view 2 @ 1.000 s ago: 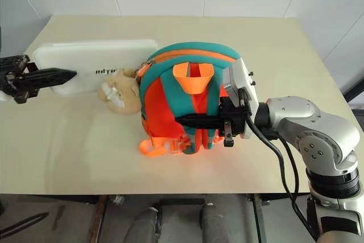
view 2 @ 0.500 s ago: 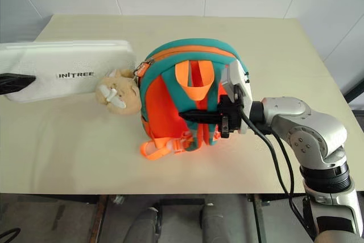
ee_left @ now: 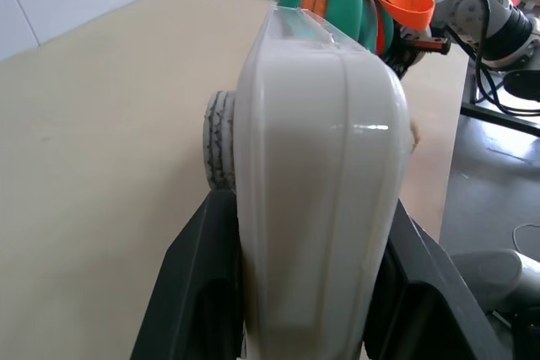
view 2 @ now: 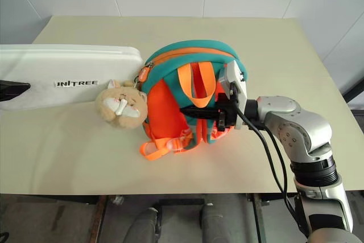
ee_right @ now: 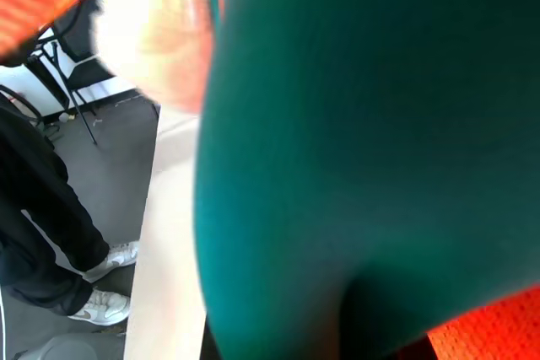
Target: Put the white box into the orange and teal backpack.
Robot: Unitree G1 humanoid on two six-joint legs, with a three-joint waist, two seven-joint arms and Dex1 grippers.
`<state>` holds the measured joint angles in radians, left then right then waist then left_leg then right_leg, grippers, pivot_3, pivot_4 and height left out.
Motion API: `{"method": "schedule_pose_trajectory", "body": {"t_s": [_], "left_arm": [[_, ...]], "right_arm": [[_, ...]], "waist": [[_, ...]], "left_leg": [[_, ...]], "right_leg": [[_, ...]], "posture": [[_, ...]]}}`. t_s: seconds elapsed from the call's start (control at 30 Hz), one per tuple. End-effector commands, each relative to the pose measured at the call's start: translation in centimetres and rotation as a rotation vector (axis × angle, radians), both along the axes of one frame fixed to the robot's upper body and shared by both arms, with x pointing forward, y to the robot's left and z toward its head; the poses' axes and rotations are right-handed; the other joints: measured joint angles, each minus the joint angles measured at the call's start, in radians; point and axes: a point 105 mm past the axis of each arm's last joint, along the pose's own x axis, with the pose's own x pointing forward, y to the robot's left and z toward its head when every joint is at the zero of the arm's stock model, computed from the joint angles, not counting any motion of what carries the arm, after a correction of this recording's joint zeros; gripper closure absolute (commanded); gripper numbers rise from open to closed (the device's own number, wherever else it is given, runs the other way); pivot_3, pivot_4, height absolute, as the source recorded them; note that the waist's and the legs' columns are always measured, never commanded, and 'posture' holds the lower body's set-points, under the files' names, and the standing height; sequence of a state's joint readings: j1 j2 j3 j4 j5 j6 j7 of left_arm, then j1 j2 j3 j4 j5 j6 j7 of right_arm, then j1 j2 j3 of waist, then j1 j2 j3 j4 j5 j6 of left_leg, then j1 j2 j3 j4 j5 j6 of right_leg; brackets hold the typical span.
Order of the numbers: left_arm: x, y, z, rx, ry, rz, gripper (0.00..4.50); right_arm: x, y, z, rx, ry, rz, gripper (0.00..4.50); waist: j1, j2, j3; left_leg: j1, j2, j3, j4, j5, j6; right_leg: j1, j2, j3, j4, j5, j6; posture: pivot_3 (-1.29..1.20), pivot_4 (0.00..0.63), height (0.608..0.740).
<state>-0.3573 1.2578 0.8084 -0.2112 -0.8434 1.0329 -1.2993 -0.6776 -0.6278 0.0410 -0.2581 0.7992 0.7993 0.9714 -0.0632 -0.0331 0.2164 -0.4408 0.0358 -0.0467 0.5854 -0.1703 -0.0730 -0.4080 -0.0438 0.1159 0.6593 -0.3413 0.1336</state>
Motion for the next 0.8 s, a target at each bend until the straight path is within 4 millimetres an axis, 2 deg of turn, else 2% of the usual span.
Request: {"method": "schedule_pose_trajectory", "body": {"t_s": [0.03,0.2,0.4,0.57,0.8], "left_arm": [[-1.5,-0.7,0.9,0.056,-0.034,-0.01,3.24],[-1.5,-1.0,0.1,0.094,-0.004,-0.005,3.24],[0.1,-2.2,-1.3,0.105,0.01,-0.029,3.24],[2.4,-3.3,-1.5,0.081,-0.001,-0.018,3.24],[5.3,-6.4,-2.3,0.039,0.01,-0.068,3.24]], "right_arm": [[0.1,0.2,0.9,0.012,-0.05,0.029,4.5],[0.5,0.1,0.6,0.009,-0.051,0.039,4.5],[0.6,0.3,0.5,0.01,-0.059,0.057,4.5],[0.7,0.6,0.7,0.016,-0.065,0.058,4.5],[0.5,0.8,0.7,0.026,-0.072,0.057,4.5]], "waist": [[-0.001,0.0,0.0],[-0.002,0.0,0.0],[-0.001,0.0,0.0],[0.002,0.0,0.0],[0.006,0.0,0.0]], "left_leg": [[0.0,0.0,0.0,0.0,0.0,0.0],[0.0,0.0,0.0,0.0,0.0,0.0],[0.001,0.0,0.001,0.0,0.0,0.0],[0.001,0.0,0.0,0.001,0.0,0.0],[0.0,0.0,0.0,0.003,0.0,0.0]], "right_leg": [[0.0,0.0,0.0,0.0,0.0,0.0],[0.0,0.0,0.0,0.0,0.0,0.0],[0.001,0.0,0.0,0.0,0.0,0.0],[0.001,0.0,0.0,0.0,0.0,0.0],[0.002,0.0,0.0,0.001,0.001,0.002]], "posture": [[0.0,0.15,0.74],[0.0,0.15,0.74],[0.0,0.15,0.74],[0.0,0.15,0.74],[0.0,0.15,0.74]]}}
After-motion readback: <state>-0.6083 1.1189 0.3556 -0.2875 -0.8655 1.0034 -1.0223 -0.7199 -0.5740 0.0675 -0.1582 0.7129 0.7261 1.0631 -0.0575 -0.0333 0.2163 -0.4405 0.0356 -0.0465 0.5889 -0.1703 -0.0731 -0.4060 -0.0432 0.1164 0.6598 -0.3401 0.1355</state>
